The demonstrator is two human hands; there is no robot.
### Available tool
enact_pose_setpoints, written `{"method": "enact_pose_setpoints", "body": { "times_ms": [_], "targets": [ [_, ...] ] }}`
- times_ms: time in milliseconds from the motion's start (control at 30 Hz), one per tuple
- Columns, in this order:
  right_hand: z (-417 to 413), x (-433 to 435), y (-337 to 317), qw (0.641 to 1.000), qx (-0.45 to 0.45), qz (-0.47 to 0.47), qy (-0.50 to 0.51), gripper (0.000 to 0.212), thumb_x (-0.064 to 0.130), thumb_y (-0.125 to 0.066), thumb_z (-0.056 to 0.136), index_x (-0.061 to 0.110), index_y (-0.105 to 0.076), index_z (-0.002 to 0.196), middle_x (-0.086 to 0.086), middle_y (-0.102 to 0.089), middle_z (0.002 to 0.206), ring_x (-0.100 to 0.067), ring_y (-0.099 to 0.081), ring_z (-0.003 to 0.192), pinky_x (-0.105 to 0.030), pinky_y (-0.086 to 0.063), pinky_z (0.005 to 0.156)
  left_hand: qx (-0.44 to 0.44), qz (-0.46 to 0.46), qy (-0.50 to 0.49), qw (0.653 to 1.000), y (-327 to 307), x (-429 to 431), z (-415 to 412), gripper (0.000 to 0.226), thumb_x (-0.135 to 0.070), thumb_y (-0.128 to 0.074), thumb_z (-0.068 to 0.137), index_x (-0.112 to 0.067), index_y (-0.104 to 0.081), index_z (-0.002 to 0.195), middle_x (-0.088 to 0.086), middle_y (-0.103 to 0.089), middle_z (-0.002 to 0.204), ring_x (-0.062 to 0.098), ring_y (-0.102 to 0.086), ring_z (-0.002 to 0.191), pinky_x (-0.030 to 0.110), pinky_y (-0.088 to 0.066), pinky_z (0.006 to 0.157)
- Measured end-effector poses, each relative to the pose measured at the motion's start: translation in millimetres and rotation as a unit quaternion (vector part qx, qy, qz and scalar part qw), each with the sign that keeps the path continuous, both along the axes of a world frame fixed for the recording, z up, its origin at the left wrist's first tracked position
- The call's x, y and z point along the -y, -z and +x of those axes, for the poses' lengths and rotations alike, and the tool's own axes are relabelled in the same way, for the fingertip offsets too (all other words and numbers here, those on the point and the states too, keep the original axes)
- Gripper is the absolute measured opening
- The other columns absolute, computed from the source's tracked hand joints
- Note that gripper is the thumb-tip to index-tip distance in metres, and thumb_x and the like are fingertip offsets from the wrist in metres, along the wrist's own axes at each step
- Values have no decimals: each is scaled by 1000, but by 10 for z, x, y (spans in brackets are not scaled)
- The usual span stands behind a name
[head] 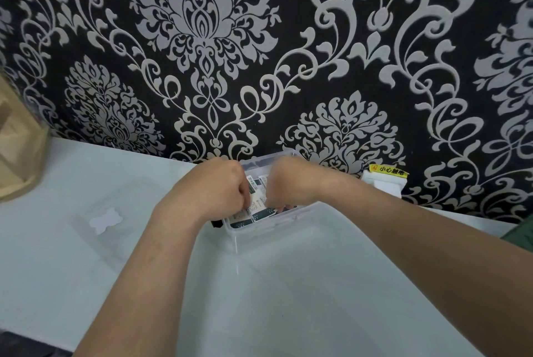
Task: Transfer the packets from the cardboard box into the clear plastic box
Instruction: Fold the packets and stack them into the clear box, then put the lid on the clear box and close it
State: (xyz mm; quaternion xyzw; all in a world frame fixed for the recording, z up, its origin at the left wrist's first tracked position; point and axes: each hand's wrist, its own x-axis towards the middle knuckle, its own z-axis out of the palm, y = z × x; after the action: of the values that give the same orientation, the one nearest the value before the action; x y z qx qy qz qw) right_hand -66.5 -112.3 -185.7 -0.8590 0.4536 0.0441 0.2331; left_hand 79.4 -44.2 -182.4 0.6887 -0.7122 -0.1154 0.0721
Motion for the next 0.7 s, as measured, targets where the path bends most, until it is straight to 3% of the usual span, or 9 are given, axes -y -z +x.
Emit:
{"method": "enact_pose_setpoints", "body": {
  "times_ms": [67,200,300,367,467,533,600,700],
  "targets": [
    [2,-22,-11,1000,-1,8,6,11,19,-72,85,9,-75,87,0,-76,80,-11,-69,71,-26,-57,71,4,-6,0,1000,10,12,3,32,-8,-56,79,-30,-79,80,-15,-71,84,6,-59,86,26,-52,77],
    [5,-39,-21,1000,6,1,16,8,17,-71,86,10,-75,85,3,-73,74,-2,-61,56,-19,-47,57,5,-19,-4,1000,23,27,21,31,-9,-57,80,-31,-78,79,-17,-69,84,6,-58,85,26,-52,77],
    [0,-34,-22,1000,-5,-17,14,9,13,-68,87,12,-75,81,4,-74,73,-3,-61,57,-21,-50,57,-12,-35,-9,999,25,21,36,32,-8,-56,80,-31,-78,79,-17,-66,73,5,-57,73,25,-50,70],
    [1,-32,-23,999,-5,-43,28,12,8,-63,87,10,-74,83,1,-74,72,-8,-63,58,-27,-57,63,-51,-74,-30,995,4,-9,71,32,-7,-54,81,-30,-76,77,-15,-66,72,7,-58,62,26,-51,64],
    [2,-51,-79,994,48,-85,48,19,6,-56,89,8,-74,87,-3,-73,71,-8,-57,50,-23,-50,52,-127,-159,-96,974,-25,-78,182,31,-6,-55,84,-33,-70,77,-13,-67,83,6,-56,59,21,-45,57],
    [52,-113,-149,989,105,-95,49,20,10,-55,92,10,-74,85,1,-70,71,-6,-61,58,-20,-48,55,-131,-194,-134,963,15,-133,340,28,-7,-57,83,-32,-69,82,-11,-66,89,6,-54,66,23,-42,62],
    [150,-226,-237,981,166,-81,57,21,12,-53,93,10,-73,84,3,-69,69,-1,-60,53,-15,-44,51,-98,-169,-173,965,129,-172,542,27,-12,-58,83,-30,-68,100,-4,-63,107,16,-56,90,29,-44,77],
    [339,-506,-367,947,299,75,88,19,8,-50,94,6,-68,87,-8,-69,71,-8,-64,50,-21,-52,51,-34,-70,-246,966,374,-233,877,45,-23,-53,87,-30,-52,131,5,-46,141,31,-34,130,42,-37,104]
  ]
}}
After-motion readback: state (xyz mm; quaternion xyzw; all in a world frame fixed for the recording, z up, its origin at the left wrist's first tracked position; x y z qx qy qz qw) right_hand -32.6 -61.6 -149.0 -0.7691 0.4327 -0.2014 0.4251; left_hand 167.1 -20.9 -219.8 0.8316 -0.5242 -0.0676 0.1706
